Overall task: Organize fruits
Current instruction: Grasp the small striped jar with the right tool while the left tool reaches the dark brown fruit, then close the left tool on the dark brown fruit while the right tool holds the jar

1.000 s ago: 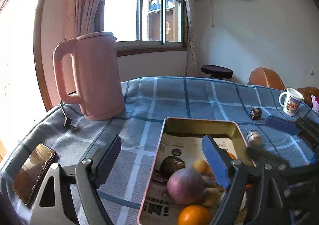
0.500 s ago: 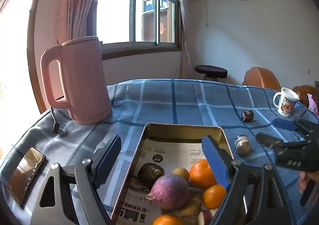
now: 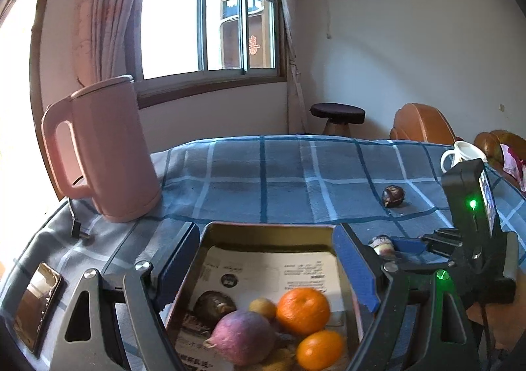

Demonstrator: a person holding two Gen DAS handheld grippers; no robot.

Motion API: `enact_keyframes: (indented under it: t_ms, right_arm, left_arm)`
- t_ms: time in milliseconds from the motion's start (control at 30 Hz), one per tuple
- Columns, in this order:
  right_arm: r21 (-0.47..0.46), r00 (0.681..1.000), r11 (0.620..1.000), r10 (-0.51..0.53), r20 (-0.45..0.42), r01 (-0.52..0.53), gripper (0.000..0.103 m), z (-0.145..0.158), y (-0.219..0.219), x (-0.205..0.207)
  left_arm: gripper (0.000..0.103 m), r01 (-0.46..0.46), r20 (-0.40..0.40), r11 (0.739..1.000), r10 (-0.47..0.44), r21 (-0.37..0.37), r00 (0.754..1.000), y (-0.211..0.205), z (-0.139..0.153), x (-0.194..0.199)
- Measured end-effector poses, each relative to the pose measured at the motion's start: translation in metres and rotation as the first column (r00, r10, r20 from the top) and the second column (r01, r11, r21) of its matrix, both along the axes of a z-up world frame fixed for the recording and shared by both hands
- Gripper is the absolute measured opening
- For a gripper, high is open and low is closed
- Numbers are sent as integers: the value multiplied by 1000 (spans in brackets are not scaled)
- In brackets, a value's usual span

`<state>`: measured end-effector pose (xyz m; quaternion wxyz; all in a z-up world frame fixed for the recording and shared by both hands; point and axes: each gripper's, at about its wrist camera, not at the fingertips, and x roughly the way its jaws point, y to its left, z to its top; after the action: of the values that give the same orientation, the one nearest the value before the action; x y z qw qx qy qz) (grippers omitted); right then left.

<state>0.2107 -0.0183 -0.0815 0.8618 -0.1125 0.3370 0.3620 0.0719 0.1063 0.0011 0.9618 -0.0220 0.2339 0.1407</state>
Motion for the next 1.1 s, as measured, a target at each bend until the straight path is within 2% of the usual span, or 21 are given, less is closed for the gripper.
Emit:
enact_keyframes:
  t_ms: [100, 267, 400, 667, 933, 1100]
  right_arm:
    - [25, 1000, 1000, -11, 21, 11, 45, 5, -14, 0]
    - [39, 990, 993, -118, 72, 115, 45, 18, -56, 18]
    - [45, 969, 975, -223, 103, 219, 45, 28, -94, 39]
    - [83, 917, 924, -381, 122, 373, 45, 34, -152, 81]
    - [71, 895, 903, -429, 126, 423, 45, 25, -166, 100]
    - [77, 895, 900, -434, 101, 428, 45, 17, -172, 103]
  left_arm:
    - [84, 25, -7, 1000, -25, 7, 1000, -16, 6, 12]
    - [84, 87, -24, 995, -86, 53, 996, -56, 16, 36]
    - [84, 131, -74, 991, -130, 11, 989, -81, 14, 72]
    - [84, 153, -208, 985, -165, -73, 964, -120, -23, 149]
    - [84, 161, -296, 981, -187, -109, 937, -141, -53, 204]
    - [84, 136, -307, 981, -174, -140, 936, -136, -61, 229]
